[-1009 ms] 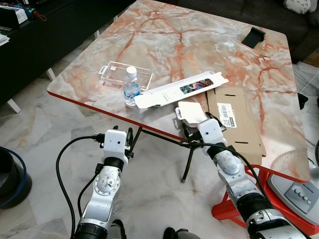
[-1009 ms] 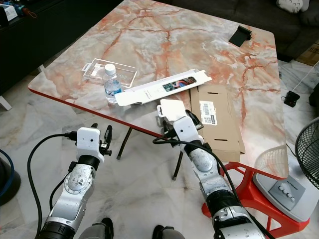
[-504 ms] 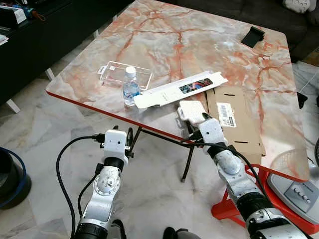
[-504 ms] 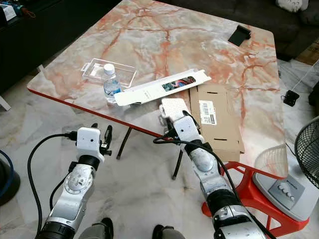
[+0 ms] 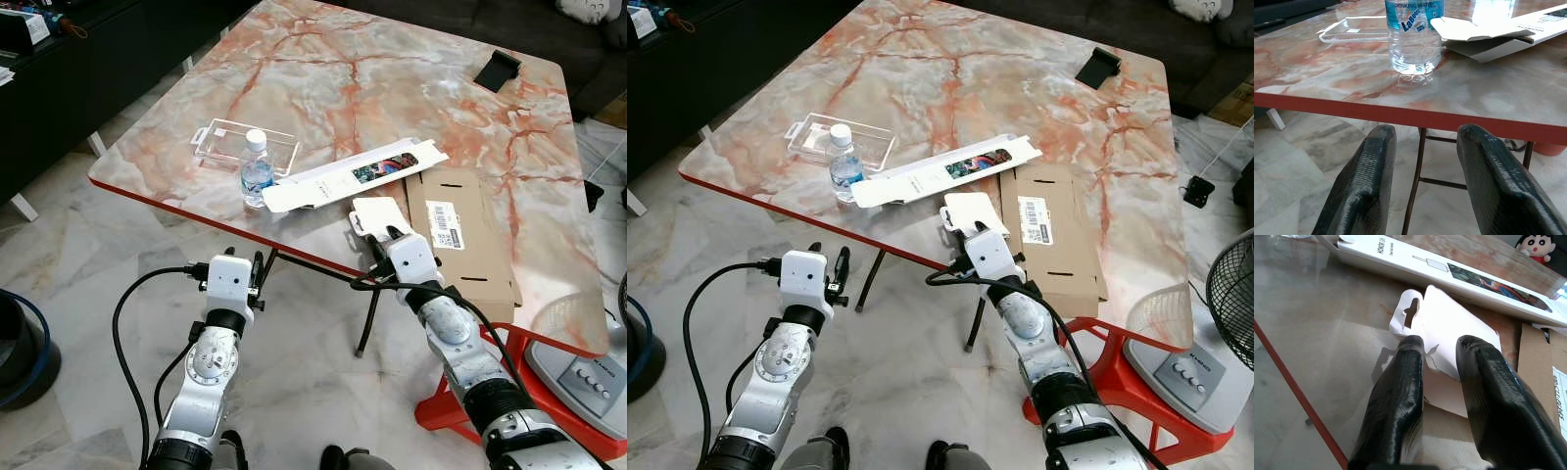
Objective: Picking trash to rubbish bin
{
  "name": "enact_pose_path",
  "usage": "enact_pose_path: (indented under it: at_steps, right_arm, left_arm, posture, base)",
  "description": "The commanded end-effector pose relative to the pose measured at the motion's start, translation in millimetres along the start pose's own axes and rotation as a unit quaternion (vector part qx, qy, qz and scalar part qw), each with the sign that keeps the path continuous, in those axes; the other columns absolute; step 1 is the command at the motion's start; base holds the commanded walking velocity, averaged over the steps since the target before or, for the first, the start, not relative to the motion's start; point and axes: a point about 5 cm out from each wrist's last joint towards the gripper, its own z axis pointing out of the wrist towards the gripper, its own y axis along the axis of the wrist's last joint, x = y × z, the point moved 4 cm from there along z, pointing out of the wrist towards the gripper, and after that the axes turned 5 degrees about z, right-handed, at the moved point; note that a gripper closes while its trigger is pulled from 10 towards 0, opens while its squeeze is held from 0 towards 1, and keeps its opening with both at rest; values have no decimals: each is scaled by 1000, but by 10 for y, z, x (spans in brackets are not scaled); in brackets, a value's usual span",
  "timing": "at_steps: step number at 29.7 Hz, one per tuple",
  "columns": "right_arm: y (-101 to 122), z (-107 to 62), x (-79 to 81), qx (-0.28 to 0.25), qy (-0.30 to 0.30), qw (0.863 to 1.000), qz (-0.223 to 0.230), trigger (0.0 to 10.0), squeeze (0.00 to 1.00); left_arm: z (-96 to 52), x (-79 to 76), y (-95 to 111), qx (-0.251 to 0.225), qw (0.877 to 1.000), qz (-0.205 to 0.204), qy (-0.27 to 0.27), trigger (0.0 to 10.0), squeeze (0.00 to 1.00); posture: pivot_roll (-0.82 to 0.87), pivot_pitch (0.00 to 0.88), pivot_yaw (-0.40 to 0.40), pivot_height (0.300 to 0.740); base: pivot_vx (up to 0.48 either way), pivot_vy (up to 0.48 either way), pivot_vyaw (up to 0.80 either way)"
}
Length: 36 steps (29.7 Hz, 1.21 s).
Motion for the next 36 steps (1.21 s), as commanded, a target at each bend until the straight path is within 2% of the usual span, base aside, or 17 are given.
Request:
enact_pose_path:
  at_steps: [1,18,25,26,33,35,36]
  right_arm:
    - [-37,-8,13,7,5,1000,-3,0,0]
    - [-25,3,18,6,5,1000,-8,0,0]
    - [126,63,-126,-17,-30,999,13,0,0]
    - [181,83,-161,-27,-40,998,34,10000,0]
    - [233,68,-204,-34,-43,996,66,10000,0]
    - [257,37,-250,-43,-49,994,83,10000,0]
    - [293,4,-329,-54,-64,991,106,10000,0]
  left_arm:
    - [-5,-55,22,-2,1000,5,-9,10000,0]
    - [22,-78,39,-5,1000,13,-13,10000,0]
    - [40,-84,48,-8,1000,10,-12,10000,0]
    - [43,-94,52,-9,1000,8,-12,10000,0]
    - [54,-112,125,-27,1000,-8,-10,10000,0]
    - [49,-109,127,-27,1000,-7,-10,10000,0]
    - [43,-105,125,-28,1000,-7,-10,10000,0]
  posture:
    - [64,218,-132,740]
    - [62,213,-133,740]
    - [57,204,-132,740]
    - [56,200,-132,740]
    - [61,196,-135,740]
    - [60,196,-136,740]
    - [59,197,-136,740]
  base:
    - [0,0,0]
    - [0,0,0]
    - [0,0,0]
    - [0,0,0]
    - [0,0,0]
    - [0,0,0]
    - [0,0,0]
